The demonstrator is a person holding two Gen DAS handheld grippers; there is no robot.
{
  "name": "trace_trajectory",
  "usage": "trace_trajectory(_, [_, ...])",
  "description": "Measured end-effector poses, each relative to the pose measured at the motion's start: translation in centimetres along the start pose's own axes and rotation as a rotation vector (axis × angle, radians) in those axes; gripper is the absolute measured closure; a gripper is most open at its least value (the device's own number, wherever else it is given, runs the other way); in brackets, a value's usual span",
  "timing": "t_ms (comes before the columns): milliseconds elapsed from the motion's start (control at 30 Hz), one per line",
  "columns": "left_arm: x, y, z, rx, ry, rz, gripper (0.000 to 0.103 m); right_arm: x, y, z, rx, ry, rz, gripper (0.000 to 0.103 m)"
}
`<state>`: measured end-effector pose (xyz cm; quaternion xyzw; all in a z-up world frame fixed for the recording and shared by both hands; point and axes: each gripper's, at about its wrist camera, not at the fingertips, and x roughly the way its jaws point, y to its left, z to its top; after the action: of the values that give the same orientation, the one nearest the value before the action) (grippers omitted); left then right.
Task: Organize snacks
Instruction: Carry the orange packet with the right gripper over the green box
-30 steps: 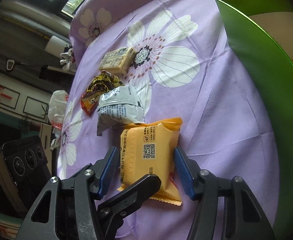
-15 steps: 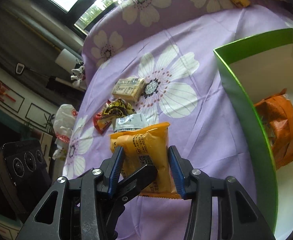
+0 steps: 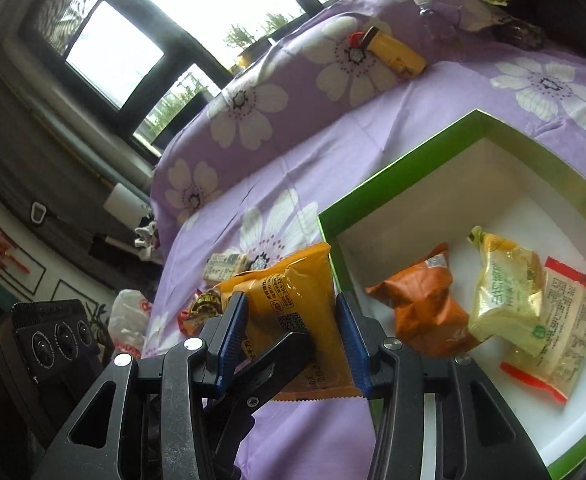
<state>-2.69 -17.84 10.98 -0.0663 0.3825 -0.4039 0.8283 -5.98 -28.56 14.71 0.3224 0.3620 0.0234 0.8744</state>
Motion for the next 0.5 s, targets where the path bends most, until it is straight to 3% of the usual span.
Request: trace_trajectory(500, [4.7, -4.0, 0.6, 0.047, 0.074, -0.078, 0.059, -3.0, -6.1, 0.8, 0.173, -0.068, -0.080, 0.054])
